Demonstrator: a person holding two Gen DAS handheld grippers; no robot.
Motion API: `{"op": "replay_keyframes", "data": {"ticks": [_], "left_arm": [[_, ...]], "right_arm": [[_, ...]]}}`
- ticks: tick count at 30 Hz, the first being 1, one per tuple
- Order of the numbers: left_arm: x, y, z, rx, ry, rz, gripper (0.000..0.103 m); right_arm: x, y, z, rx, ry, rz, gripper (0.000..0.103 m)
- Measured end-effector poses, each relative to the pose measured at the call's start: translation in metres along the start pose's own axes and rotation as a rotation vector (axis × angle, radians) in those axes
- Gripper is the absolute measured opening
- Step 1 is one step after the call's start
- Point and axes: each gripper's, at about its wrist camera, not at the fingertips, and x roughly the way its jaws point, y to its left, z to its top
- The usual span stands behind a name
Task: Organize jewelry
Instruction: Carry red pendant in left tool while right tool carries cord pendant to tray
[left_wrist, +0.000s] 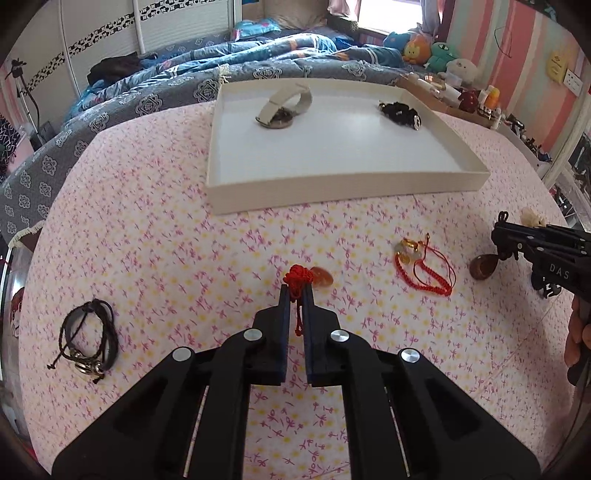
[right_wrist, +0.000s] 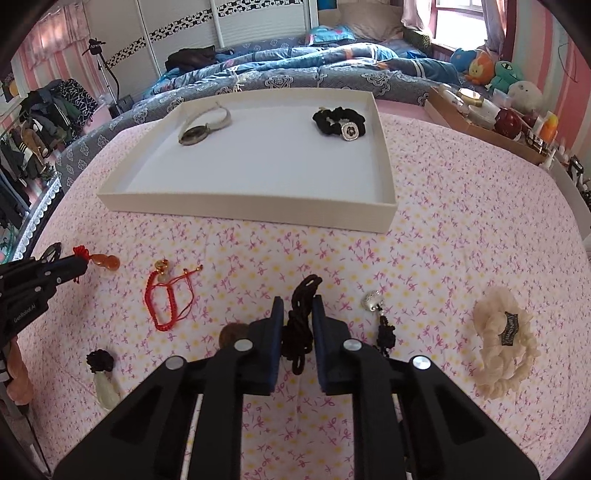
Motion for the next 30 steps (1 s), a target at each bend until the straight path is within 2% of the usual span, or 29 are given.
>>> {"op": "replay_keyframes", "data": {"ticks": [9,14,19,23,28,30], "left_arm": [[-0.01,0.0,0.006,0.002,-0.027,-0.001,0.004],[-0.015,0.001,0.015,-0.01,-0.031,-0.002,0.004],[-0.03,0.004,0.043,-0.018,-0.071,-0.015,0.004],[-0.039,0.006,0.08,-0.006,-0.114,-0.027,0.004],[-0.02,0.017,0.128,-0.014,-0.093,-0.048,0.004],[-0.009,0.021,0.14,-0.028,-0.089,-0.032,0.004]], "right_arm": [[-0.008,0.0,0.005,-0.01,-0.014,-0.007,0.016],[-0.018,-0.001,0.019,-0.018,-0.043,-0.019,0.015],[-0.035,-0.006,0.049,-0.007,-0.1,-0.023,0.015],[-0.047,-0.011,0.085,-0.002,-0.159,-0.028,0.015],[-0.032,-0.019,0.127,0.004,-0.169,-0.031,0.015],[-0.017,-0.023,0.14,0.008,-0.163,-0.038,0.015]]}}
